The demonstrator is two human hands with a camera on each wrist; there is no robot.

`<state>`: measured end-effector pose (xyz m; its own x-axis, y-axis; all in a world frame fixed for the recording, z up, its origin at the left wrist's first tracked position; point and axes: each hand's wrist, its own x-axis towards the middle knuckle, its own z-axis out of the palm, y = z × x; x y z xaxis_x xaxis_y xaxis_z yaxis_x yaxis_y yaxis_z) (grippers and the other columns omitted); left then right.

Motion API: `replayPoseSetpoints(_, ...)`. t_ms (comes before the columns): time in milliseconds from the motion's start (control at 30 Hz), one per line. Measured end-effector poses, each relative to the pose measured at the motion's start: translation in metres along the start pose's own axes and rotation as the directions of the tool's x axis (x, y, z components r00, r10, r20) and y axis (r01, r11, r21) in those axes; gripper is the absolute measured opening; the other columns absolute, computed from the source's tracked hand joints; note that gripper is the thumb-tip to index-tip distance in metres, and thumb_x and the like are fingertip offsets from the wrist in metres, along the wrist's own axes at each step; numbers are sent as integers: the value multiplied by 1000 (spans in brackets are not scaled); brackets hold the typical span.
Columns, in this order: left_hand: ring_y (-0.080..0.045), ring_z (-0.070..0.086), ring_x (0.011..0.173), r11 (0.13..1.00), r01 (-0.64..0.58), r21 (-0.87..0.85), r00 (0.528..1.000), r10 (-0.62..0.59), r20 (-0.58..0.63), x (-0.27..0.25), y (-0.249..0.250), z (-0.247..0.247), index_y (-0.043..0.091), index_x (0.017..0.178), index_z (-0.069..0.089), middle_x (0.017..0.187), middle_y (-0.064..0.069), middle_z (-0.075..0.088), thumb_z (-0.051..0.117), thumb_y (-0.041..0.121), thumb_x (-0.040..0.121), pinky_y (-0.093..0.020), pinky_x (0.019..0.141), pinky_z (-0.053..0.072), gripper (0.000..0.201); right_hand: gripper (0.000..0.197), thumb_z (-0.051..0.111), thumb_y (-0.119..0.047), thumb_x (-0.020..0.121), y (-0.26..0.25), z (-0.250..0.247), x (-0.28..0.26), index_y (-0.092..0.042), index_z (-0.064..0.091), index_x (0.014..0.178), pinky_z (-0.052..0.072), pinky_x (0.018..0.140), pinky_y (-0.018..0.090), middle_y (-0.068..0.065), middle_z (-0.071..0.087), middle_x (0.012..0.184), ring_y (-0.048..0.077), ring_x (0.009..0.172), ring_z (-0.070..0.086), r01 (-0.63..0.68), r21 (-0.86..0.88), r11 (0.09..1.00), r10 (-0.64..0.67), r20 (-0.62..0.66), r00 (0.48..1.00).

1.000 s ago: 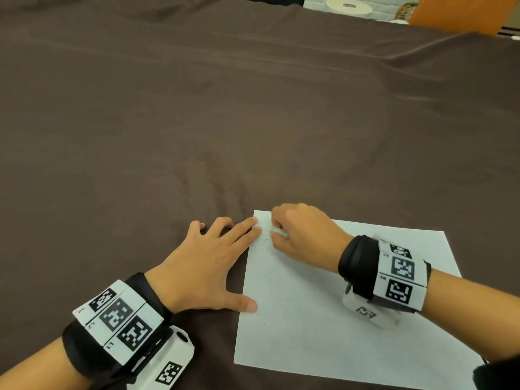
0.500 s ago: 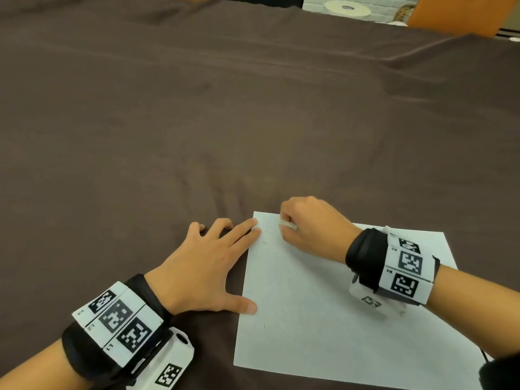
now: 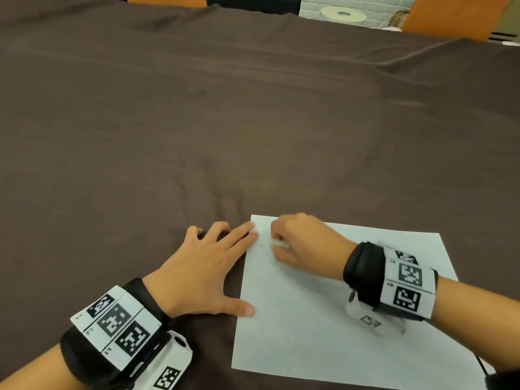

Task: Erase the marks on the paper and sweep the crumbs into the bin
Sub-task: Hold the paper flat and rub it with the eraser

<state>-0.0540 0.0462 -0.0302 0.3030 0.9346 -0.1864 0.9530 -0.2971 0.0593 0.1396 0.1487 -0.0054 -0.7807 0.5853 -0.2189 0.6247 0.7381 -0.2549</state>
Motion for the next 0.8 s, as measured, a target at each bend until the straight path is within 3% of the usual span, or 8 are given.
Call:
replayPoseSetpoints(100, -21, 35, 133, 1000, -9, -15, 1000, 9, 11, 0, 1, -1, 22, 156, 19, 162, 10, 17, 30, 98, 65, -48, 97, 40, 118, 15, 51, -21, 86, 15, -7, 6, -7, 52, 82, 45, 64, 38, 6, 57, 86, 30, 75, 53, -58, 25, 998, 59, -78, 995)
replayPoseSetpoints(167, -19, 26, 137, 1000, -8, -2, 999, 8, 36, 0, 0, 1, 25, 157, 10, 163, 12, 7, 31, 97, 65, -47, 103, 34, 119, 13, 49, -21, 88, 3, -1, 0, -10, 48, 82, 40, 64, 34, 6, 56, 89, 27, 75, 50, -7, 4, 1000, 7, -25, 1000)
replayPoseSetpoints(267, -21, 39, 130, 1000, 4, -3, 1000, -4, 14, 0, 1, -2, 22, 154, 26, 161, 9, 23, 31, 98, 65, -47, 93, 43, 118, 12, 49, -21, 90, -11, 6, -9, -12, 48, 84, 34, 64, 30, 6, 55, 90, 24, 73, 47, 67, 17, 998, -68, 55, 996)
replayPoseSetpoints(333, -22, 43, 126, 1000, -7, -3, 1000, 7, -2, -1, 0, 0, 20, 153, 30, 159, 8, 28, 30, 98, 65, -47, 89, 46, 117, 13, 51, -21, 88, 3, -2, 0, -9, 50, 83, 39, 63, 34, 6, 56, 88, 27, 74, 49, -9, 3, 1000, 9, 3, 1000)
replayPoseSetpoints(433, -22, 41, 128, 1000, -19, 7, 1000, 19, -7, 0, -1, 3, 21, 154, 26, 160, 9, 25, 31, 98, 66, -47, 92, 45, 118, 12, 51, -19, 85, 17, -8, 6, -9, 51, 81, 45, 64, 38, 6, 56, 85, 29, 74, 52, -64, 42, 997, 67, -67, 995)
replayPoseSetpoints(600, -20, 34, 132, 1000, -17, 5, 1000, 17, 18, 1, 0, -2, 23, 156, 19, 162, 11, 16, 34, 97, 65, -47, 97, 40, 118, 14, 50, -22, 89, -11, 7, -11, -12, 47, 81, 43, 66, 34, 4, 53, 86, 24, 73, 49, 92, 34, 995, -94, 71, 993)
replayPoseSetpoints(733, -21, 39, 129, 1000, -2, 3, 1000, 2, 18, 0, -1, 1, 22, 155, 24, 161, 10, 21, 32, 97, 65, -48, 93, 43, 117, 14, 52, -20, 86, 14, -6, 2, -8, 49, 79, 44, 63, 38, 4, 55, 84, 28, 72, 50, -46, 46, 998, 48, -47, 998)
replayPoseSetpoints(800, -22, 41, 128, 1000, -4, -8, 1000, 4, 14, -2, 1, -2, 21, 154, 26, 161, 9, 23, 31, 98, 65, -47, 91, 44, 117, 13, 51, -20, 87, 6, -2, -1, -9, 48, 80, 39, 62, 35, 3, 53, 85, 26, 72, 48, -12, 18, 1000, 12, -23, 1000)
